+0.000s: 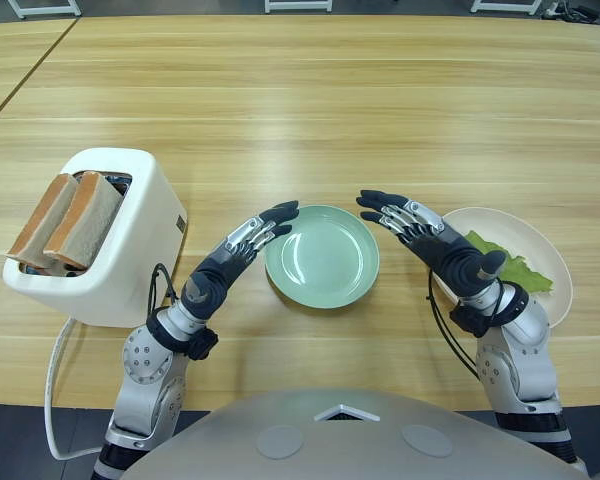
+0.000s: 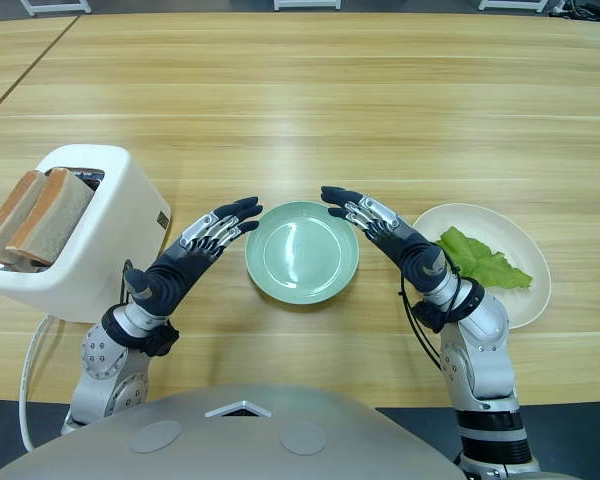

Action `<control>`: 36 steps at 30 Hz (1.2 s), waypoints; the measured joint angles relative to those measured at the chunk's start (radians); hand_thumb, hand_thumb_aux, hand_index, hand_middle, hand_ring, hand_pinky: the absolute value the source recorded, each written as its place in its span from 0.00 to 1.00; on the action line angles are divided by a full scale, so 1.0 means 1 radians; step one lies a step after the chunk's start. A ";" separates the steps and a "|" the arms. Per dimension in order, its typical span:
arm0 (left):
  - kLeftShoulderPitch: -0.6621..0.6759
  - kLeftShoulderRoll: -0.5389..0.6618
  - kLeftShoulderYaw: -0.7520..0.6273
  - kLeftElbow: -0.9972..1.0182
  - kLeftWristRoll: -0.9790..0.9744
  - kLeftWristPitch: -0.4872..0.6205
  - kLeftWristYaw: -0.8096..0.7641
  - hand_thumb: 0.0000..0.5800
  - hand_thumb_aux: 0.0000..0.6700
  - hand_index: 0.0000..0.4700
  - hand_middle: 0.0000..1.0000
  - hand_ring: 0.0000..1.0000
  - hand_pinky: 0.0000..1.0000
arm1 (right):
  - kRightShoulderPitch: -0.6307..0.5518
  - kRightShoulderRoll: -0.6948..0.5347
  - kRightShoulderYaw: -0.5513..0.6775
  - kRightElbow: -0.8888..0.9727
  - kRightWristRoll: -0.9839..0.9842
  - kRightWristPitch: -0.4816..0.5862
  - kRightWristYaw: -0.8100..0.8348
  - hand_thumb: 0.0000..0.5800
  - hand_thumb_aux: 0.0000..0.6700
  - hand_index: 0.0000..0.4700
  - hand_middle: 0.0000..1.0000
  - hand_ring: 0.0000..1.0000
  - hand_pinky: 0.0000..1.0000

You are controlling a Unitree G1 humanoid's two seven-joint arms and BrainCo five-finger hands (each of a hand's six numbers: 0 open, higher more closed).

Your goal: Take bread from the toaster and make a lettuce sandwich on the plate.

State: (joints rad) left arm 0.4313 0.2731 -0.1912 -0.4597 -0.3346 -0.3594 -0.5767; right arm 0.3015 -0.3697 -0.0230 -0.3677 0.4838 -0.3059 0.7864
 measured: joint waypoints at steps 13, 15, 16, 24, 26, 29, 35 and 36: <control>0.021 0.004 0.009 -0.044 0.014 0.008 0.022 0.00 0.00 0.00 0.00 0.00 0.00 | -0.002 0.001 0.014 0.007 -0.015 -0.002 -0.001 0.00 0.00 0.00 0.00 0.00 0.00; 0.068 0.013 0.043 -0.207 0.068 0.091 0.098 0.00 0.00 0.00 0.00 0.00 0.00 | -0.014 0.003 0.022 0.015 -0.016 -0.002 0.000 0.00 0.00 0.00 0.00 0.00 0.00; 0.086 0.021 0.066 -0.280 0.078 0.128 0.129 0.00 0.00 0.00 0.00 0.00 0.00 | -0.022 0.003 0.028 0.017 -0.016 -0.002 0.000 0.00 0.00 0.00 0.00 0.00 0.00; 0.197 0.146 0.782 -0.527 0.025 0.222 0.330 0.39 0.22 0.22 0.00 0.00 0.00 | -0.036 0.011 0.057 0.021 -0.016 -0.002 -0.001 0.00 0.00 0.00 0.00 0.00 0.00; 0.259 0.147 0.996 -0.509 0.125 0.241 0.332 0.36 0.20 0.20 0.00 0.00 0.00 | -0.043 0.012 0.062 0.021 -0.018 -0.002 -0.001 0.00 0.00 0.00 0.00 0.00 0.00; 0.365 0.141 1.084 -0.364 0.415 0.223 0.319 0.42 0.24 0.24 0.00 0.00 0.00 | -0.063 0.011 0.066 0.022 -0.035 0.007 -0.001 0.00 0.00 0.00 0.00 0.00 0.00; 0.342 0.130 1.013 -0.132 0.533 0.175 0.321 0.69 0.44 0.44 0.00 0.00 0.00 | -0.068 0.009 0.060 0.031 -0.037 0.009 -0.001 0.00 0.00 0.00 0.00 0.00 0.00; 0.337 0.130 1.013 -0.119 0.536 0.173 0.322 0.69 0.44 0.44 0.00 0.00 0.00 | -0.068 0.009 0.059 0.032 -0.038 0.009 -0.002 0.00 0.00 0.00 0.00 0.00 0.00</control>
State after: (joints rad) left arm 0.7680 0.4033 0.8217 -0.5788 0.2011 -0.1862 -0.2543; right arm 0.2333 -0.3612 0.0355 -0.3362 0.4458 -0.2971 0.7848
